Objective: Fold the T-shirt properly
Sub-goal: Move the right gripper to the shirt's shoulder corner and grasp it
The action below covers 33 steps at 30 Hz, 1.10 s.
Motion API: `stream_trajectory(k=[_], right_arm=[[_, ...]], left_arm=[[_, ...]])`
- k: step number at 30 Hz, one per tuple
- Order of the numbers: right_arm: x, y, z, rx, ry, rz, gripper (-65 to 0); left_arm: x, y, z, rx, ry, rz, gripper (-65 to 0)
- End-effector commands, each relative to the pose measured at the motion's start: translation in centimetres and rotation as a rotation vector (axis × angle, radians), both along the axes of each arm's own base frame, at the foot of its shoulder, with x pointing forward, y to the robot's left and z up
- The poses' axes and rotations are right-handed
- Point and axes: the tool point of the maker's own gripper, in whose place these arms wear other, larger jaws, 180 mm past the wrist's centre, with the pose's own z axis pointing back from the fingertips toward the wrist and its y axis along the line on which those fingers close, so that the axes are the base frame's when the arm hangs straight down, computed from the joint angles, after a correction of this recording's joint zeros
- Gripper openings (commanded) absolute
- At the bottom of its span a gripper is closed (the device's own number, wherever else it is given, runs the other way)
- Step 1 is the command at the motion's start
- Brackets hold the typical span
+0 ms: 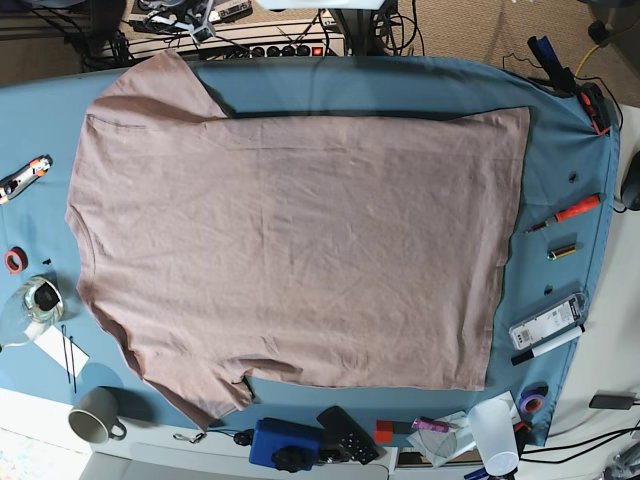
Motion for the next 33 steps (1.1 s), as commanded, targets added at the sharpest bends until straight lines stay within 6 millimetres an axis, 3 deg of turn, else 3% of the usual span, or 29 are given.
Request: stream_trajectory(k=[1, 6, 10, 14, 19, 25, 33], right_arm=[[0.0, 0.0, 0.9, 0.005, -0.01, 0.018, -65.0], [0.2, 2.1, 4.5, 0.042, -0.035, 0.076, -65.0], [1.5, 3.1, 8.2, 0.061, -0.1, 0.071, -65.0], [3.9, 3.1, 12.7, 0.058, -0.206, 0.064, -65.0], [8.3, 2.3, 18.2, 0.036, -0.38, 0.045, -65.0], [12.4, 0.3, 23.1, -0.058, -0.561, 0.068, -65.0], [13.4, -2.8, 24.4, -0.247, -0.604, 0.141, -65.0]], left_arm=[[-0.2, 0.5, 1.6, 0.022, -0.02, -0.02, -65.0], [0.5, 0.4, 7.0, 0.053, -0.035, -0.091, -65.0], [1.4, 0.0, 10.5, 0.061, -0.021, -0.119, -65.0], [2.9, 0.0, 13.5, 0.075, -0.062, -0.052, -65.0], [6.2, 0.8, 16.5, 0.142, -0.172, -0.017, -65.0], [8.3, 0.4, 18.4, 0.15, -0.244, -0.032, -65.0], [8.3, 0.4, 18.4, 0.15, -0.244, -0.033, -65.0]])
